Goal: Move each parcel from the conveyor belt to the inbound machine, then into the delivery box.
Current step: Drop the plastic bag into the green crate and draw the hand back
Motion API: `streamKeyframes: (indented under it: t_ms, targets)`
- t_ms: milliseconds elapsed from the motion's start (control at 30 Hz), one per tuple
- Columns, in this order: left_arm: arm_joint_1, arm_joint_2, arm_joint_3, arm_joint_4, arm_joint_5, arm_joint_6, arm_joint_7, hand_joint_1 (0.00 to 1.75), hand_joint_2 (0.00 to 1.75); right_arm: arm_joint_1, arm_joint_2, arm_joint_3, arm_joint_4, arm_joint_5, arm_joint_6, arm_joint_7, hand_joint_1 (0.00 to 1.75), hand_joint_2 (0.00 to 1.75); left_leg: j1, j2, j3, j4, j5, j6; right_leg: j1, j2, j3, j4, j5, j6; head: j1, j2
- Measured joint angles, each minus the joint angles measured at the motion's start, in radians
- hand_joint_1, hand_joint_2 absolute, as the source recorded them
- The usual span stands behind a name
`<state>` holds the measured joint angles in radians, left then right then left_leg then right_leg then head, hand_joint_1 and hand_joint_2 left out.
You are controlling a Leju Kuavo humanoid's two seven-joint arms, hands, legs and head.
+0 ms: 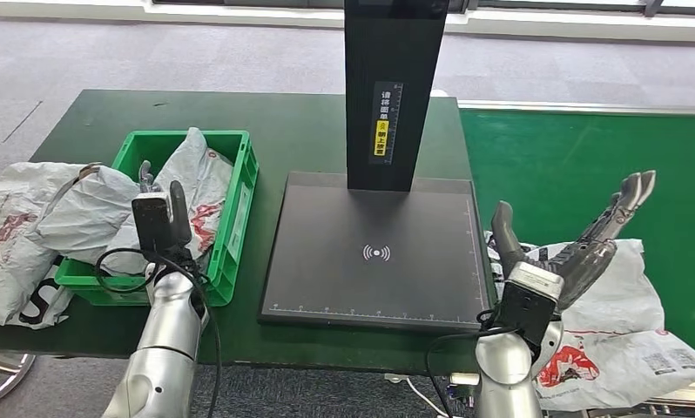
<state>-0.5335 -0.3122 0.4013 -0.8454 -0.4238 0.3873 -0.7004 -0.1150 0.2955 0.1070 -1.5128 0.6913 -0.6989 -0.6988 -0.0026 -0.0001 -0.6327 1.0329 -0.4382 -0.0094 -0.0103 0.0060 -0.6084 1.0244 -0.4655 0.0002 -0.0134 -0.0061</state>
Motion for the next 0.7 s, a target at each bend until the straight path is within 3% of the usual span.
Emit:
streamKeyframes:
  t_ms: [133, 333, 500, 700]
  targets:
    - [0.131, 0.0, -0.151, -0.231, 0.129, -0.033, -0.003, 0.0, 1.75, 0.003, 0.0, -0.105, 0.025, 0.129, 0.0, 0.038, 0.0, 1.75, 0.0, -0.002, -0.001, 0.0, -0.001, 0.0, 0.0, -0.002, 0.001, 0.0, -0.001, 0.001, 0.0, 0.0]
    - [0.311, -0.005, -0.368, -0.543, 0.106, 0.011, -0.004, 0.0, 1.75, -0.051, 0.006, -0.414, 0.103, 0.426, -0.001, 0.114, 0.0, 1.75, -0.002, -0.006, -0.001, 0.0, -0.002, 0.002, -0.002, -0.005, 0.003, -0.002, -0.003, 0.003, 0.0, 0.0]
    - [0.381, 0.003, -0.487, -0.679, 0.156, -0.011, -0.003, 0.0, 1.75, -0.105, 0.02, -0.623, 0.168, 0.605, -0.001, 0.179, 0.0, 1.75, -0.002, -0.006, 0.0, 0.0, -0.002, 0.003, -0.002, -0.006, 0.003, -0.002, -0.003, 0.003, 0.0, 0.0]
    - [0.426, 0.027, -0.631, -0.76, 0.206, -0.024, -0.003, 0.0, 1.75, -0.142, 0.028, -0.808, 0.188, 0.795, -0.001, 0.303, 0.0, 1.75, -0.002, -0.006, 0.0, 0.0, -0.001, 0.003, -0.001, -0.006, 0.003, -0.001, -0.003, 0.003, 0.0, 0.0]
